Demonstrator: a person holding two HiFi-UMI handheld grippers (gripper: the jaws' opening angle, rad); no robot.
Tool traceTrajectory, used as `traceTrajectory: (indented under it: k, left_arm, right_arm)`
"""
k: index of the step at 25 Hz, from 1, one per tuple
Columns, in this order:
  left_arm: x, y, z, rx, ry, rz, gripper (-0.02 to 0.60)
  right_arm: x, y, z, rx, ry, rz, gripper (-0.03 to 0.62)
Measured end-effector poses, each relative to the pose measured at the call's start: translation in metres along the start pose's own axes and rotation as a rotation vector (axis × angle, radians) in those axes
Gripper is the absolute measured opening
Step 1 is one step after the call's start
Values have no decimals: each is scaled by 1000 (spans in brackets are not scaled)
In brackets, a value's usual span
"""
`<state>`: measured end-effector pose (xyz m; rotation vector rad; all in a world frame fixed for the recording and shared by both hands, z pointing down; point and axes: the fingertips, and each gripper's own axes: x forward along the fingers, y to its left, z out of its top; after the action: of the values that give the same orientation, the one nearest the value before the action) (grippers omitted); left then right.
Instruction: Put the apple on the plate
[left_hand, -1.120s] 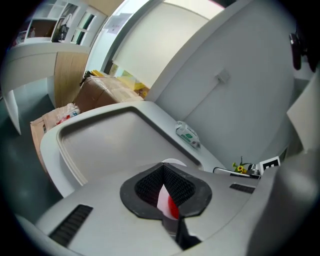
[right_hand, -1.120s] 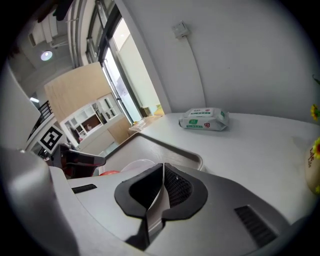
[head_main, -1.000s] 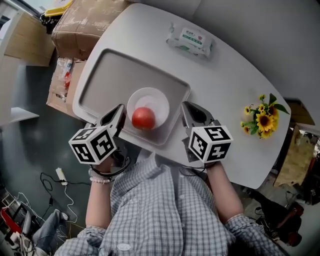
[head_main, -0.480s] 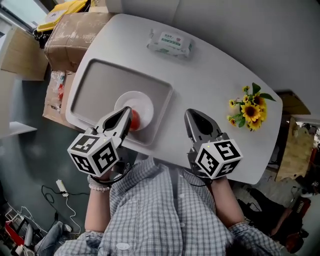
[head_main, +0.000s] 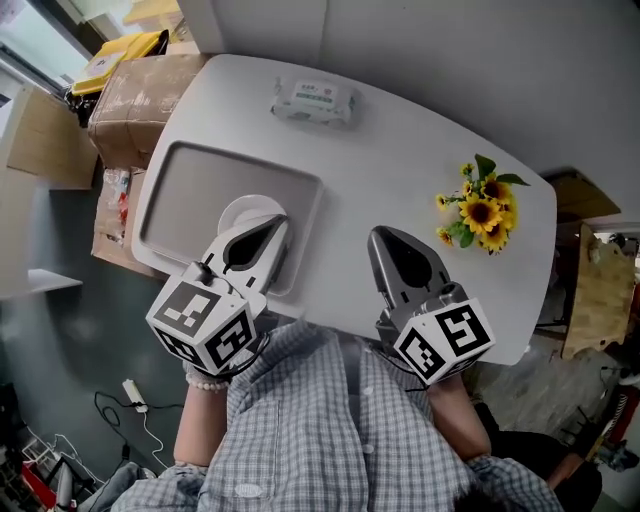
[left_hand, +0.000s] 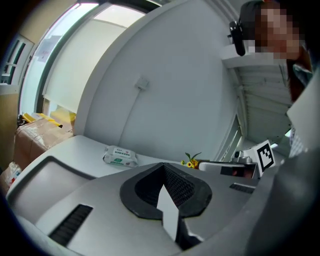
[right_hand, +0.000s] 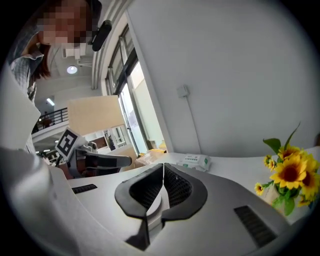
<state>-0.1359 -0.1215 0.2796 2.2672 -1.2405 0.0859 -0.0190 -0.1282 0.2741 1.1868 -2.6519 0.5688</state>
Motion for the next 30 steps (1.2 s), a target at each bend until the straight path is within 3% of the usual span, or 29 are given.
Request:
traceTrajectory:
  k: [4, 10, 30]
  left_arm:
    - [3, -20, 6, 54, -3, -26, 8]
    - [2, -33, 8, 98, -12, -23, 8]
    - [-1, -37, 10, 97, -34, -4, 8]
  right_arm:
    - [-8, 3, 14, -70, -34, 9, 23]
    - [-15, 0, 16, -44, -35, 22, 23]
    - [-13, 3, 10, -30, -6, 59, 23]
